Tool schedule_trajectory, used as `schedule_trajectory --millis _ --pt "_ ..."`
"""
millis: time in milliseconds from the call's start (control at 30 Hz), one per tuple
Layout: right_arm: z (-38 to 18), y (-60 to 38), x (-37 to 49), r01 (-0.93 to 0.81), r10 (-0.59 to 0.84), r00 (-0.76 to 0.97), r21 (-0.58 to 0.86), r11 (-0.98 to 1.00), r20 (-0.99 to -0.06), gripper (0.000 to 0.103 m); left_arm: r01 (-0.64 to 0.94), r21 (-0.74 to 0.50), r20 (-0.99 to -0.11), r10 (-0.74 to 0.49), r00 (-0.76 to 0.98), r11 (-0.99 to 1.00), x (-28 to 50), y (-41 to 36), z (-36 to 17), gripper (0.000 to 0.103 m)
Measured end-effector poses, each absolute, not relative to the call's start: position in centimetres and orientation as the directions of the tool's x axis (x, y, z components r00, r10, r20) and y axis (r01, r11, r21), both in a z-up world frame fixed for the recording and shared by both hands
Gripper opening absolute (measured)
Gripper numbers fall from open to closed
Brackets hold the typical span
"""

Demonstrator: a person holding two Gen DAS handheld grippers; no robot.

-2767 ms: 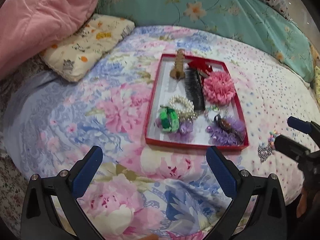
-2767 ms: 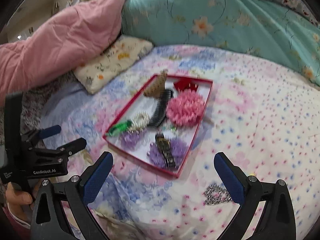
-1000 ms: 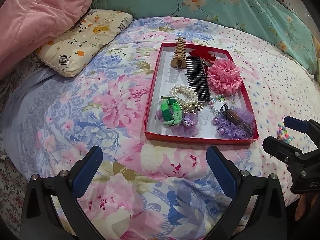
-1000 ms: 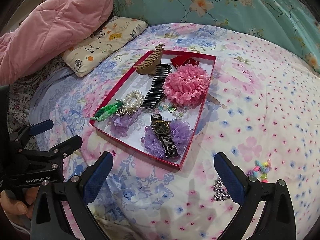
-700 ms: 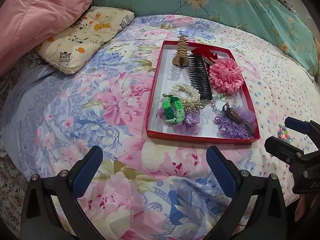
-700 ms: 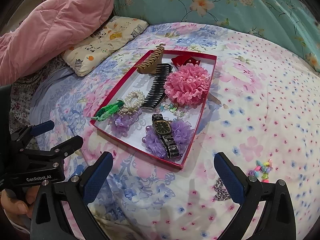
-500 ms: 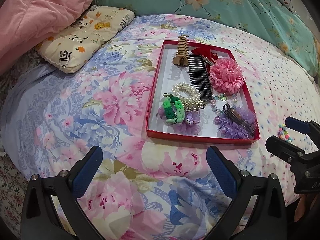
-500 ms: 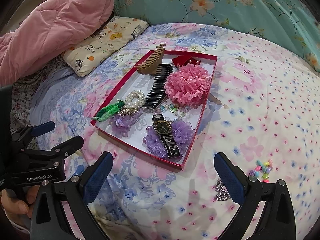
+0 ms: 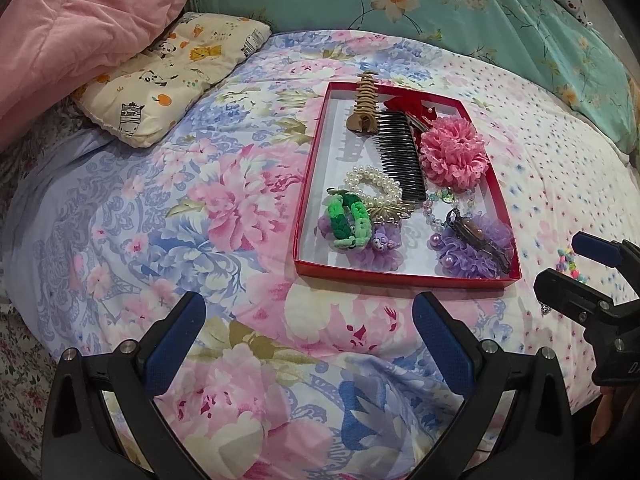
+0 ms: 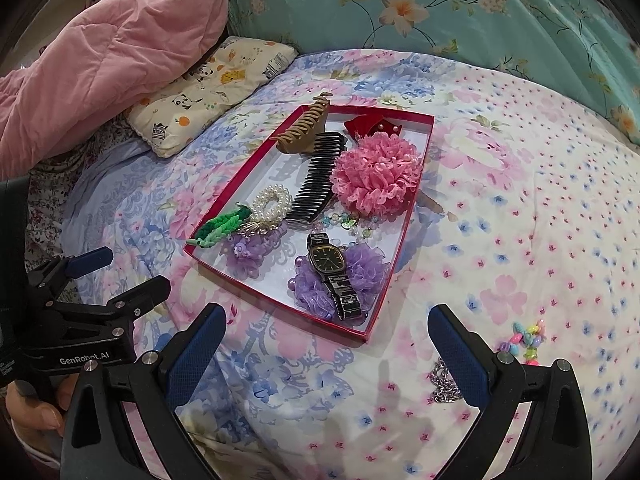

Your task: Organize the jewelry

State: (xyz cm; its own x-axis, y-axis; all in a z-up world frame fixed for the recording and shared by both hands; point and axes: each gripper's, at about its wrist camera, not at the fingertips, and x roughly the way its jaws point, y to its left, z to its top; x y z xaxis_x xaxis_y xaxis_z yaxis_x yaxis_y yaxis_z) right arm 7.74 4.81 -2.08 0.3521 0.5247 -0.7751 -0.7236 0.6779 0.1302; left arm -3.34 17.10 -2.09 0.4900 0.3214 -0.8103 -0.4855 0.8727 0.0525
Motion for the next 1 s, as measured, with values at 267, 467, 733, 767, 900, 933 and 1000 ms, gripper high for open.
schedule_trajectory --millis 267,467,733,767,900,933,1000 --pt "-2.04 4.85 7.74 -0.723 0.524 0.353 0.130 0.678 -0.775 0.102 -0.487 0.050 -0.809 0.321 0.492 0.872 -3.32 17.14 -2.00 0.103" --pt "-2.01 4.86 7.71 -0.723 0.525 0.352 0.131 0.678 -0.775 0.102 -0.487 0.052 -0.810 0.322 0.490 0.872 -3.30 17.16 -1.95 0.103" --pt "-1.98 4.83 7.78 -0.719 0.525 0.354 0.134 0.682 -0.774 0.102 -0.486 0.052 -0.811 0.321 0.490 0.873 -3.20 17.08 -2.03 0.103" --pt "-1.98 4.82 7.79 -0.719 0.525 0.354 0.134 0.682 -0.774 0.102 -0.485 0.051 -0.811 0.320 0.490 0.873 -3.19 17.05 -2.05 0.103" --pt "-1.95 4.76 7.86 -0.718 0.526 0.354 0.136 0.683 -0.774 0.102 -0.487 0.052 -0.811 0.321 0.488 0.872 -3.17 17.04 -2.09 0.103" --pt "-1.97 4.75 7.87 -0.718 0.526 0.353 0.136 0.683 -0.774 0.102 -0.487 0.050 -0.812 0.320 0.488 0.872 -3.16 17.01 -2.10 0.103" --pt "-2.04 4.72 7.92 -0.716 0.525 0.352 0.138 0.684 -0.775 0.102 -0.488 0.047 -0.814 0.317 0.487 0.872 -3.11 16.99 -2.17 0.103"
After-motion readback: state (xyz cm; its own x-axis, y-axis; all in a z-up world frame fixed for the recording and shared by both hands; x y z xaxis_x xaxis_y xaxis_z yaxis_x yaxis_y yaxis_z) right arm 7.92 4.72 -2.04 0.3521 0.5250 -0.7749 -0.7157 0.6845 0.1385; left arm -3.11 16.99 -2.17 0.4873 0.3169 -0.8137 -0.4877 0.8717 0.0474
